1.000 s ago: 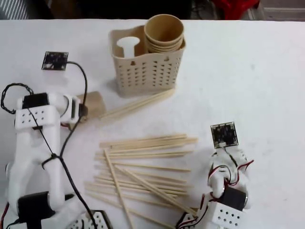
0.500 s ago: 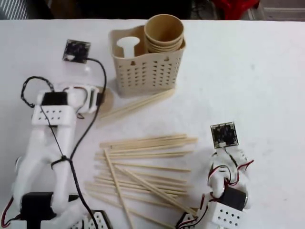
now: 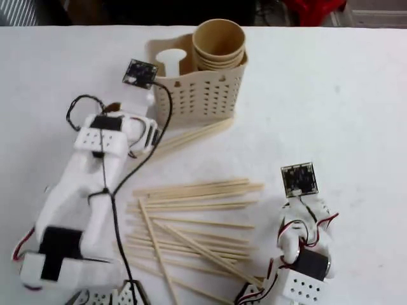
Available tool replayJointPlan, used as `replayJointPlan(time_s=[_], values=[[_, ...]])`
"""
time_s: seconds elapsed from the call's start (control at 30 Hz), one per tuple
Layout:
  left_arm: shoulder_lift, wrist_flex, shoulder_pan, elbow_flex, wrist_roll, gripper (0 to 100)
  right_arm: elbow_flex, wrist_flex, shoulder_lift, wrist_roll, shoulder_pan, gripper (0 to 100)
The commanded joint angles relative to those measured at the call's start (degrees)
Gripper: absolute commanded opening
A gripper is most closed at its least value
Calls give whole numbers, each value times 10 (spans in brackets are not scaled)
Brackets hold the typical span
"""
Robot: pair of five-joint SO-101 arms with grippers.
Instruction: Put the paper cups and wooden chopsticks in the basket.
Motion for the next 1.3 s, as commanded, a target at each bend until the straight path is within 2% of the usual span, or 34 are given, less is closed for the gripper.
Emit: replayJointPlan(time_s=[0.0,0.07,0.23,0.37,0.5,0.67,0.87,1.0,1.27], values=[[11,37,5,-69,3,73,4,4,-6,3,5,25],[2,70,5,-96,3,17,4,4,-6,3,5,25],[-34,200,5,-202,1,22,4,4,-6,3,5,25],[-54,301,9,-354,-17,23,4,4,-6,3,5,25],[-47,352,34,-549,-22,23,4,4,-6,3,5,25],[7,316,113,-733,-23,23,4,4,-6,3,5,25],[135,244,186,-831,-73,27,4,4,-6,3,5,25],[224,213,205,-882,-95,27,4,4,-6,3,5,25],[347,215,202,-969,-95,28,4,4,-6,3,5,25]])
